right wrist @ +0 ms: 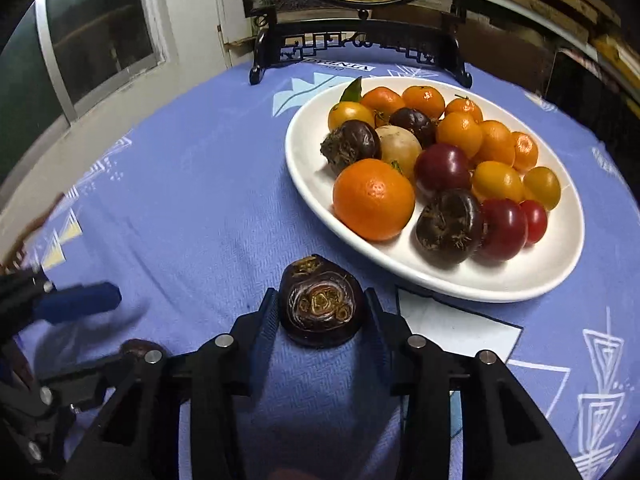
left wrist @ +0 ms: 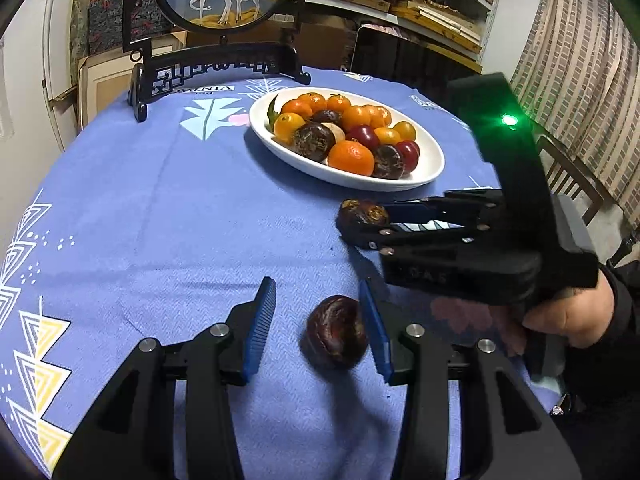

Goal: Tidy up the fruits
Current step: 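Grasp a dried persimmon with the left tool while the right tool grasps the last dried persimmon, then carry both dried persimmons over the white plate and open both tools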

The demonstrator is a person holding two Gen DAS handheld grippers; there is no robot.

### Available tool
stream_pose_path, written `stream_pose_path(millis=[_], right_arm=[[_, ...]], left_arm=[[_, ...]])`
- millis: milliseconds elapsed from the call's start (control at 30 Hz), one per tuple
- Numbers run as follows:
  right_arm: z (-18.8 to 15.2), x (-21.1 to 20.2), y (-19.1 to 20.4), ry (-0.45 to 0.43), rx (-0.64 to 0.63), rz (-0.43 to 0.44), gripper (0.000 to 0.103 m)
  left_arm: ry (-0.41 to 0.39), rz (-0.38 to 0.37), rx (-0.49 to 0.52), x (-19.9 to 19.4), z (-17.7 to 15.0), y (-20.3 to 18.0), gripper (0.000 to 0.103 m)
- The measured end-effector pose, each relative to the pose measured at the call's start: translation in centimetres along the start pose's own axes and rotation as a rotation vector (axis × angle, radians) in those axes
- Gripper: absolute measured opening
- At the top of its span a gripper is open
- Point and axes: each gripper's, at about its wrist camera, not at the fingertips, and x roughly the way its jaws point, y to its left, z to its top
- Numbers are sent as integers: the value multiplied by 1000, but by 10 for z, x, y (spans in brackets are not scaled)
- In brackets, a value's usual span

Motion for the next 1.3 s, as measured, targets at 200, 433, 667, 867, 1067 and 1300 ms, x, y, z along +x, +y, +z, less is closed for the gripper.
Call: stream_pose_path(millis=[200, 433, 667, 867, 1067, 1300], right_arm=[[-13, -22, -17, -42, 41, 34, 42], [-36, -51, -40, -87, 119, 105, 42], [-55, -74, -53, -119, 141, 129, 42], [-43, -110, -84, -176, 142, 98, 42], [14, -115, -127, -222, 171, 71, 42], [75, -63, -158, -203, 222, 66, 43]], left_arm=[[27, -14, 72, 2, -10, -16, 43], [86, 65, 118, 25, -17, -25, 59], [34, 32, 77, 8, -20, -26, 40], [-26, 1, 114, -12, 13, -43, 40], [-71, -28, 142, 14, 92, -60, 40], [-58, 1, 146, 84, 151, -67, 40]])
